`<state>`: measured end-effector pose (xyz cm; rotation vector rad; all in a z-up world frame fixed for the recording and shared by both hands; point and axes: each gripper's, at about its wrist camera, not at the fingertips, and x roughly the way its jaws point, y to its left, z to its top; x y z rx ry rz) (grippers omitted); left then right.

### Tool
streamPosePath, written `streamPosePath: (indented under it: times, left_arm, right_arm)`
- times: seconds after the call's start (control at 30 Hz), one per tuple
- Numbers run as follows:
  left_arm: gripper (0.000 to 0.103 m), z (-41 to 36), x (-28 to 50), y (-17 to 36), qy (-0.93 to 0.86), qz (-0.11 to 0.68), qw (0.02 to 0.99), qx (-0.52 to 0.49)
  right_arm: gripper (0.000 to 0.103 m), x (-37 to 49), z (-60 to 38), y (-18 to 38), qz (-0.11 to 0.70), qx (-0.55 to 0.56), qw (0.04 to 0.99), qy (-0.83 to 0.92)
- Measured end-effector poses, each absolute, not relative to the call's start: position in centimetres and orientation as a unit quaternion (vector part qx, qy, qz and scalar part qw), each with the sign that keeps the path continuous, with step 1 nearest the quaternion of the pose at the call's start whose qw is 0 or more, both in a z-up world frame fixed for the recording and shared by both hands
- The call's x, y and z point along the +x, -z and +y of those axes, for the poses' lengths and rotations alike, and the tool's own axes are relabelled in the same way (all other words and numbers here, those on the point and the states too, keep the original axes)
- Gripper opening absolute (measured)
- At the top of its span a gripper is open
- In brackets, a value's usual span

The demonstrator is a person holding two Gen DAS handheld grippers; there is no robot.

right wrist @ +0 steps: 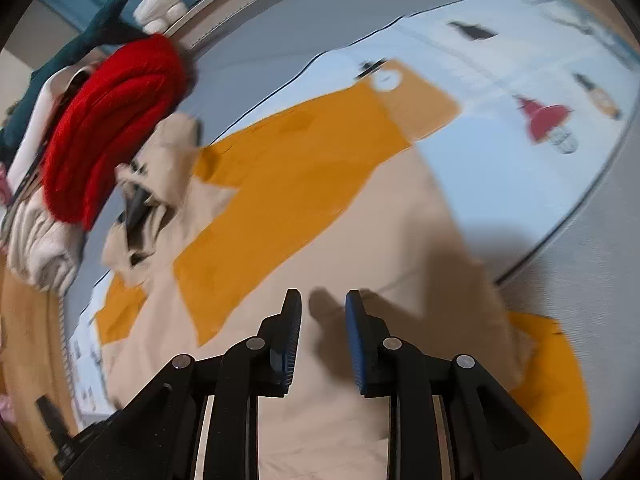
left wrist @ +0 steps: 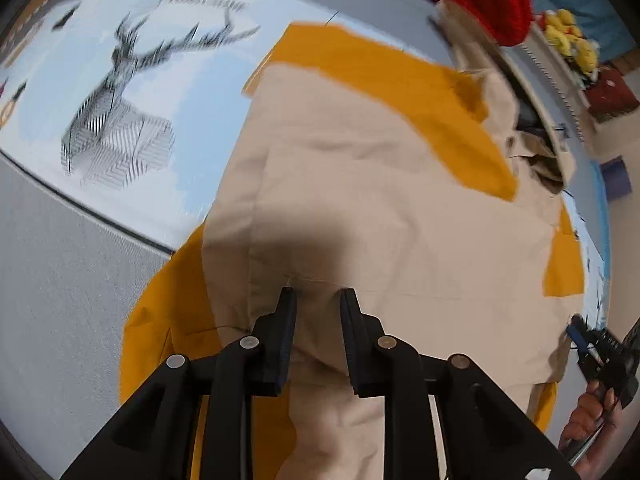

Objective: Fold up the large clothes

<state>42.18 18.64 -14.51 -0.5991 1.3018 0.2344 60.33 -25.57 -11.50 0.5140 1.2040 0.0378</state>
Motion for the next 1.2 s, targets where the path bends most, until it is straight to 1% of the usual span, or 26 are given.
streamPosePath:
  times: [0.03,0.1,0.17,0.27,0.33,0.43,0.47,0.53,0.67,0.73,0.9,1.2]
  left_arm:
    - [0.02,18.7,42.2,14.7,-0.109,0.596,0.746,-0.278]
    - [0.02,18.4,42.3,14.4,-0.11,0.595,0.749,-0.271]
    - [0.022,18.0,42.4,13.8,-0.105,0.589,0.758,-0.258]
    - [0.026,17.6,42.6,13.2,-0.091,0.581,0.769,-0.249]
    - [0.029,17.4,42.6,13.3,-0.09,0.582,0.77,-0.246]
    - [0.029,17.5,42.3,13.9,-0.098,0.594,0.761,-0.24]
    - [0.029,17.2,42.5,13.8,-0.101,0.592,0.764,-0.236]
    - [0.029,16.9,42.3,12.8,-0.101,0.577,0.777,-0.23]
    - [0.031,15.5,41.6,9.8,-0.081,0.529,0.821,-0.197]
    - [0.039,14.8,41.3,8.8,-0.076,0.512,0.837,-0.18]
    - [0.049,13.7,40.0,6.9,-0.071,0.476,0.862,-0.157]
    - [0.059,11.0,39.5,5.2,-0.08,0.424,0.894,-0.125]
  right_arm:
    - [0.026,60.6,-25.2,12.5,0.582,0.226,0.781,-0.005]
    - [0.025,60.6,-25.0,13.5,0.602,0.209,0.771,0.015]
    - [0.026,60.6,-24.7,12.8,0.598,0.196,0.777,0.019]
    - [0.026,60.7,-23.6,10.9,0.564,0.169,0.809,-0.004]
    - [0.026,60.8,-22.7,10.5,0.559,0.151,0.815,-0.021]
    - [0.026,60.9,-22.5,12.9,0.61,0.148,0.779,-0.017]
    - [0.026,60.6,-22.8,13.2,0.615,0.153,0.774,-0.009]
    - [0.026,60.0,-23.0,12.2,0.602,0.155,0.783,-0.004]
    - [0.026,58.7,-21.9,8.1,0.55,0.102,0.829,-0.016]
    - [0.026,57.5,-21.2,6.0,0.522,0.075,0.849,-0.028]
    - [0.026,55.1,-19.7,3.6,0.487,0.017,0.872,-0.038]
    - [0.026,51.8,-21.2,1.8,0.469,0.016,0.883,-0.029]
